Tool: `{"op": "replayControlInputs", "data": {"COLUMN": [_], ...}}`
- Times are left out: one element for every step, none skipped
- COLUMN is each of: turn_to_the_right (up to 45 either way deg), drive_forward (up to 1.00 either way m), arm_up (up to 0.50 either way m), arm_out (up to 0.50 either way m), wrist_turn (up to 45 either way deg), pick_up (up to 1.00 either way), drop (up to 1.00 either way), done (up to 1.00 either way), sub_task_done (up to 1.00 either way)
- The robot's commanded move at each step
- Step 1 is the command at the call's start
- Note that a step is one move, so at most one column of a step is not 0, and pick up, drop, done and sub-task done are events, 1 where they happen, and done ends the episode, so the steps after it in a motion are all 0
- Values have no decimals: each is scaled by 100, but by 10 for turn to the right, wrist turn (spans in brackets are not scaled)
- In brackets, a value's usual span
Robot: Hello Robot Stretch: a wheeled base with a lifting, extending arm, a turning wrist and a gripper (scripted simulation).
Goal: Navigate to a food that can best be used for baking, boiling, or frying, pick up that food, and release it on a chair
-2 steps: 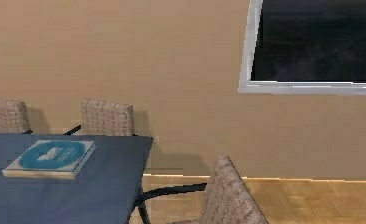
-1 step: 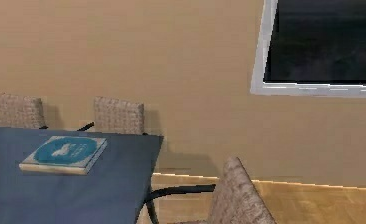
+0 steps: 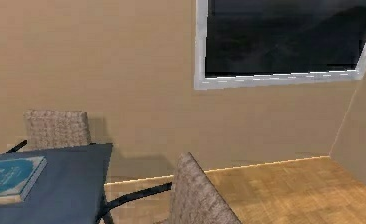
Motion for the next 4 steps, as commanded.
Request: {"op": "replayControlInputs", "data": {"turn_to_the_right": [-450, -450, -450, -60], "drive_forward": [0, 0, 0, 0], "arm_up": [0, 0, 0, 0], "arm_out": [0, 0, 0, 0], "wrist_turn": [0, 0, 0, 0], "pick_up": [0, 0, 0, 0], "drop": [0, 0, 0, 0], "done": [0, 0, 0, 0], "sub_task_done": [0, 0, 0, 0]}}
